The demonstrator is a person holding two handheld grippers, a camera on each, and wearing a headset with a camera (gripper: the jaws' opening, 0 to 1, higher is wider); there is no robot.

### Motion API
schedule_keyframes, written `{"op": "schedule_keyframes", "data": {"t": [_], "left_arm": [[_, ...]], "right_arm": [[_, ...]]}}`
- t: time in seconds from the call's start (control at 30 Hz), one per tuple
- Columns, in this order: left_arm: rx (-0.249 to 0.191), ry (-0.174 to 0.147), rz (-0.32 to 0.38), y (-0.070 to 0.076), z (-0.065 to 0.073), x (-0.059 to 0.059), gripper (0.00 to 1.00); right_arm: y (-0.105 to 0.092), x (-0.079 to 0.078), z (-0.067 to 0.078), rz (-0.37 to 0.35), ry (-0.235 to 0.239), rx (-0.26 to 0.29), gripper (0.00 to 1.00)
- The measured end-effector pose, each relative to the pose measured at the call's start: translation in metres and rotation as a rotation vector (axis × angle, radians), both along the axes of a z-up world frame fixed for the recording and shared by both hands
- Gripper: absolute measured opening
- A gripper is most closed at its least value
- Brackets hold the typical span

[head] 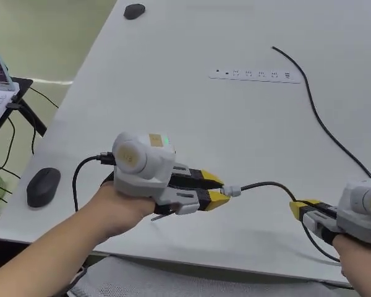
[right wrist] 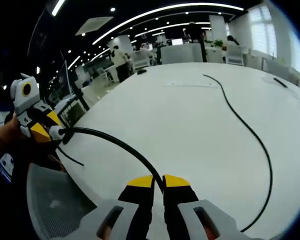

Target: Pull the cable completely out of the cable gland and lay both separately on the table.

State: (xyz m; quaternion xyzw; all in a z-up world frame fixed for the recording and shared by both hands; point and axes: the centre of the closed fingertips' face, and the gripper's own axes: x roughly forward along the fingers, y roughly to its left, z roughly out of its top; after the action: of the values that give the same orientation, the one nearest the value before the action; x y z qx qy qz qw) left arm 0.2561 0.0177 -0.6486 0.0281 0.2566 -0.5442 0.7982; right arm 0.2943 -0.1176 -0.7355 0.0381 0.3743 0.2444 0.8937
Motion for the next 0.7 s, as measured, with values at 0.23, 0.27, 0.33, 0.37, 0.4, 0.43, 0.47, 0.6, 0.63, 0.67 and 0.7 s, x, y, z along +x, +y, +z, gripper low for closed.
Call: {"op": "schedule_keyframes", "data": {"t": [0.23,0.27,0.33,0.37,0.4,0.43,0.47,0.6,0.63,0.67,0.7], "left_arm": [[-0.003,-0.001,0.017,0.004,0.002,0.002,0.15],[-0.005,0.008,0.023,0.005,0.001,0.002,0.15],[-0.008,-0.003,0.026,0.006,0.003,0.003,0.15],[-0.009,0.001,0.026,0.007,0.003,0.003,0.15],[-0.012,0.005,0.028,0.007,0.003,0.004,0.15],[-0.012,0.006,0.029,0.008,0.003,0.004,0.15],[-0.011,0.007,0.029,0.008,0.003,0.004,0.15],[-0.002,0.010,0.019,0.007,0.002,0.002,0.14],[-0.002,0.013,0.018,0.006,0.001,0.001,0.14],[0.002,0.015,0.017,0.006,0.000,0.001,0.14],[0.004,0.016,0.016,0.006,0.000,0.000,0.14]], "right_arm": [[0.002,-0.003,0.008,0.042,-0.054,-0.021,0.02],[0.003,-0.004,0.008,0.045,-0.053,-0.015,0.02],[0.007,-0.008,0.014,0.065,-0.072,-0.015,0.02],[0.008,-0.009,0.017,0.075,-0.085,-0.021,0.03],[0.009,-0.009,0.018,0.084,-0.089,-0.026,0.03],[0.012,-0.011,0.020,0.107,-0.095,-0.035,0.03],[0.014,-0.012,0.023,0.126,-0.108,-0.041,0.03],[0.030,-0.015,0.047,0.242,-0.182,-0.066,0.13],[0.035,-0.017,0.053,0.279,-0.201,-0.080,0.13],[0.044,-0.022,0.059,0.347,-0.220,-0.112,0.15],[0.050,-0.024,0.062,0.394,-0.239,-0.144,0.17]]}}
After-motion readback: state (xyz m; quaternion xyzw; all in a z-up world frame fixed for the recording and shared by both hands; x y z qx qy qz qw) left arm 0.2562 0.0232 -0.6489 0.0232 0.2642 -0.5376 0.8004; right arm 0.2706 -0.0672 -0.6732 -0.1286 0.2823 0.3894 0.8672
